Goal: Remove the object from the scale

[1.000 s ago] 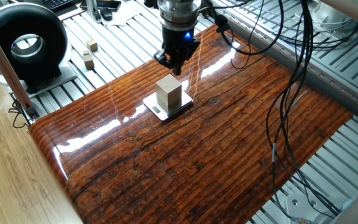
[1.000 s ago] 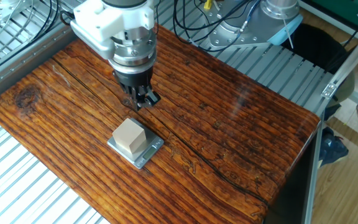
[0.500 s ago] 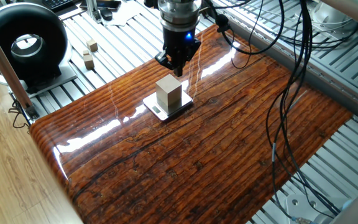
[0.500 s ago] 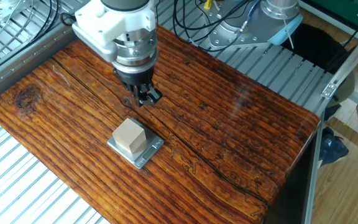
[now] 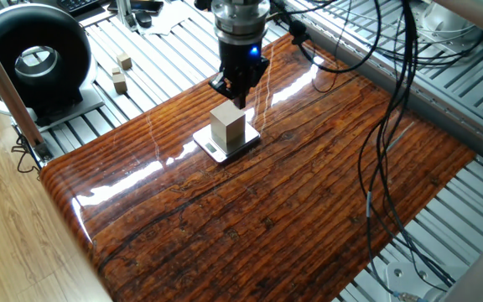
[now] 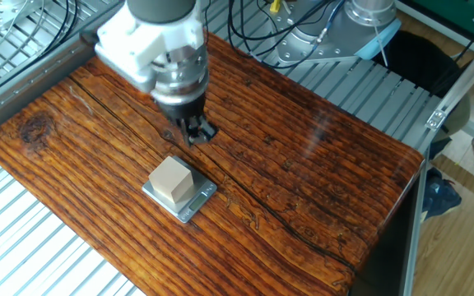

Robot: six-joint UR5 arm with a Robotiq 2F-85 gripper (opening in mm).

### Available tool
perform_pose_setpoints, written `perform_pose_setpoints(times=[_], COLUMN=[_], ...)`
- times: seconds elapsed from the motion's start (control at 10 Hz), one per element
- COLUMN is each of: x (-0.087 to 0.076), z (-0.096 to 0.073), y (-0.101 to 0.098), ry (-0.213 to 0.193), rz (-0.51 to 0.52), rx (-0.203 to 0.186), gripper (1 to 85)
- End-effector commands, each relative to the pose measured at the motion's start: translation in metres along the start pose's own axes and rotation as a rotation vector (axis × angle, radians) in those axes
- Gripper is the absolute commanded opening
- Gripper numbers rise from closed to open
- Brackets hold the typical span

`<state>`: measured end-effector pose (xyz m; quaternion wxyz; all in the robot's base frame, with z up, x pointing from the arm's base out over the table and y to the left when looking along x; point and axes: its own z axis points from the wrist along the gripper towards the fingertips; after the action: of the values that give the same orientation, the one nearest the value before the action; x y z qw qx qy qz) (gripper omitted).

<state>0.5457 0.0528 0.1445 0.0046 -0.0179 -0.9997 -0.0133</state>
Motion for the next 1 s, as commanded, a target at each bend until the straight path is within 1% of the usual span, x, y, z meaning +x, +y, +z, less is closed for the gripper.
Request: perform_pose_setpoints(times=[0.0,0.1,0.2,0.3,0.4,0.5,0.6,0.8,0.9], x=[-0.028,-0.028,-0.03,-0.024,-0.024,-0.028,-0.036,-0.046,-0.05], z=[0.021,0.023,0.022,0.024,0.029,0.033,0.036,0.041,0.047], y=[0.011,0.008,0.005,0.002,-0.002,-0.004,-0.008,-0.027,-0.033], ry=[-0.026,-0.026,-0.037,-0.017,-0.013,-0.019,-0.038,-0.048,-0.051], rz=[-0.017,-0.003,0.008,-0.008,-0.021,-0.017,0.009,0.004,-0.004], rx=[-0.036,-0.027,-0.022,-0.019,-0.008,-0.004,-0.002,0.033,0.036], gripper=[60.7,60.3,60.3,63.3,69.3,75.7,80.3,82.0,82.0])
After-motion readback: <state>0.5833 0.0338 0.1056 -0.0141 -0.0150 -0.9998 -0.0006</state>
